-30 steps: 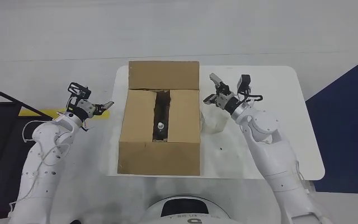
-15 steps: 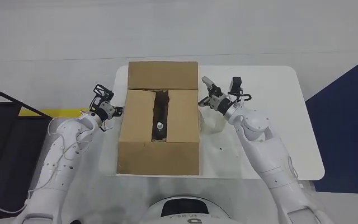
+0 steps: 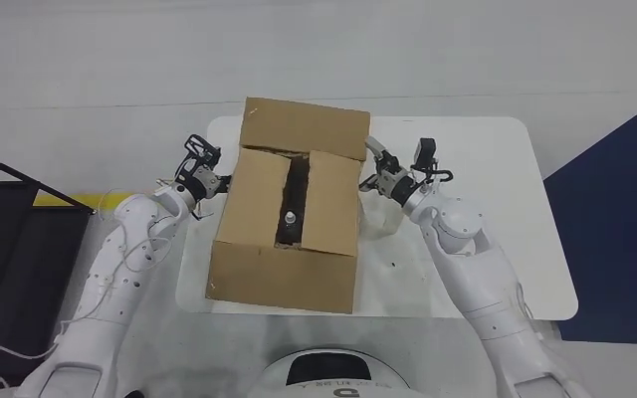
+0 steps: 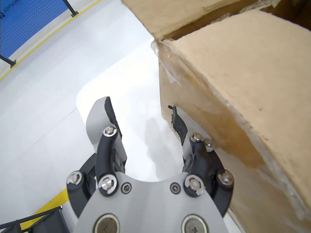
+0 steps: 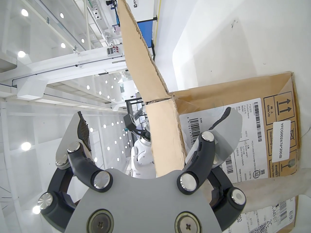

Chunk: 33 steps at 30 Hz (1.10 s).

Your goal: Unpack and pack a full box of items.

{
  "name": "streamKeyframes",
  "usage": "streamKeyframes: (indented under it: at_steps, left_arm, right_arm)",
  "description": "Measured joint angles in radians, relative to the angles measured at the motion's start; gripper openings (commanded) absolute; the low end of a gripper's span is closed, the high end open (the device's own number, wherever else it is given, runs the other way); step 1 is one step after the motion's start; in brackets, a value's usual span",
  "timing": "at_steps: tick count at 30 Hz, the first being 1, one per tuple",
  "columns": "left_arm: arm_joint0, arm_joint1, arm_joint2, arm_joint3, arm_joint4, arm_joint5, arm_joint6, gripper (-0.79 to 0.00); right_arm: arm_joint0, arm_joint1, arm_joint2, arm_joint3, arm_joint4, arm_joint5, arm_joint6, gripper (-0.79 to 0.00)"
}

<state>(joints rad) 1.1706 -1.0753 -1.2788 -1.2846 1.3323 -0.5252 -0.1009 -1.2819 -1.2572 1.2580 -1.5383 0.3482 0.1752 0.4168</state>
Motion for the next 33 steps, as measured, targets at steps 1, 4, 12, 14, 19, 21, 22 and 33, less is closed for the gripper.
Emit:
streamKeyframes:
  at_steps: [1, 4, 12, 14, 19, 21, 22, 33]
  left_arm:
    - [-0.007, -0.002, 0.007, -0.001, 0.001, 0.001, -0.004, -0.188]
    - [-0.031, -0.009, 0.033, 0.004, 0.004, 0.011, -0.012, -0.166]
    - [-0.1, -0.026, 0.074, 0.042, -0.009, 0.054, -0.025, -0.111]
    - [-0.112, -0.028, 0.076, 0.054, -0.011, 0.059, -0.026, -0.08]
    - [-0.12, -0.03, 0.079, 0.077, -0.005, 0.062, -0.022, -0.037]
    - [-0.122, -0.031, 0.081, 0.085, -0.002, 0.065, -0.021, -0.034]
    - [-0.123, -0.031, 0.083, 0.088, -0.001, 0.065, -0.02, -0.031]
    - [-0.081, -0.016, 0.04, 0.098, 0.025, 0.022, 0.001, 0.0]
  right_arm:
    - [-0.001, 0.0, 0.003, -0.002, 0.002, 0.0, -0.001, 0.0]
    - [-0.002, 0.001, 0.012, -0.011, 0.005, 0.001, -0.003, 0.0]
    - [-0.03, 0.013, 0.091, -0.066, -0.007, -0.013, -0.028, 0.0]
    - [-0.064, 0.02, 0.142, -0.109, -0.007, -0.024, -0.045, 0.0]
    - [-0.163, 0.036, 0.267, -0.217, -0.012, -0.011, -0.08, 0.0]
    - [-0.19, 0.039, 0.301, -0.242, -0.005, 0.001, -0.083, 0.0]
    - [-0.199, 0.04, 0.311, -0.25, -0.002, 0.003, -0.081, 0.0]
    - [-0.216, 0.046, 0.25, -0.321, -0.015, 0.051, 0.085, 0.0]
